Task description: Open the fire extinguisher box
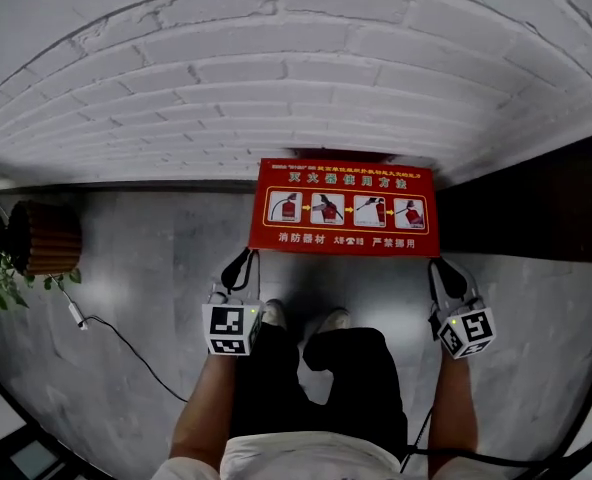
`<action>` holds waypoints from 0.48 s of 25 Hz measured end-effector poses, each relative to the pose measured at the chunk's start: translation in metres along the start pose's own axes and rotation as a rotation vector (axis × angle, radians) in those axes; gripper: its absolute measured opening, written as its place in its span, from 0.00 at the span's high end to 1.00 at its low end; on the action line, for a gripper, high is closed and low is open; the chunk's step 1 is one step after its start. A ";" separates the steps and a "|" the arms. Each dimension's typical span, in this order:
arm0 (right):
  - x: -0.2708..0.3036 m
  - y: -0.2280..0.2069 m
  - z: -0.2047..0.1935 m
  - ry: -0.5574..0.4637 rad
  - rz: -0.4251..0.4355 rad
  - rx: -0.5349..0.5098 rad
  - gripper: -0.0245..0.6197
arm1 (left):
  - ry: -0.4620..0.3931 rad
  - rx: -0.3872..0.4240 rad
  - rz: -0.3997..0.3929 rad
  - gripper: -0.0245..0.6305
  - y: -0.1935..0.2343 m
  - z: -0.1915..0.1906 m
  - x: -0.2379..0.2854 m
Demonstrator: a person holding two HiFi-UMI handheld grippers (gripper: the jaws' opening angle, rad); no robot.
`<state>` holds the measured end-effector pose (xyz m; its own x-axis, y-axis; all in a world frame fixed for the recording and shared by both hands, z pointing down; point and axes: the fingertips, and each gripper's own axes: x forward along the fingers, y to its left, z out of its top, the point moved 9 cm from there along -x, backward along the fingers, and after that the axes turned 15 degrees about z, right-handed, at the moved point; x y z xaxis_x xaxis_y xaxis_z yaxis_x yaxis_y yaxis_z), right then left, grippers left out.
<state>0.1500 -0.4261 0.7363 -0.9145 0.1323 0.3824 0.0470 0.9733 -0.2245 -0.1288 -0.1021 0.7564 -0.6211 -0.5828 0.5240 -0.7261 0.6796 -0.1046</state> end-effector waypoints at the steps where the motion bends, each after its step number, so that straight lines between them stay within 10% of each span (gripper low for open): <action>1: -0.003 0.002 0.012 -0.017 -0.004 -0.003 0.90 | -0.005 -0.004 0.007 0.91 0.002 0.013 -0.005; 12: 0.030 -0.040 0.138 -0.177 -0.075 -0.163 0.90 | -0.126 -0.042 0.091 0.92 0.023 0.146 0.029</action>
<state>0.0658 -0.4865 0.6332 -0.9734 0.0373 0.2262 0.0269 0.9985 -0.0487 -0.2067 -0.1687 0.6461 -0.7174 -0.5676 0.4039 -0.6541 0.7484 -0.1098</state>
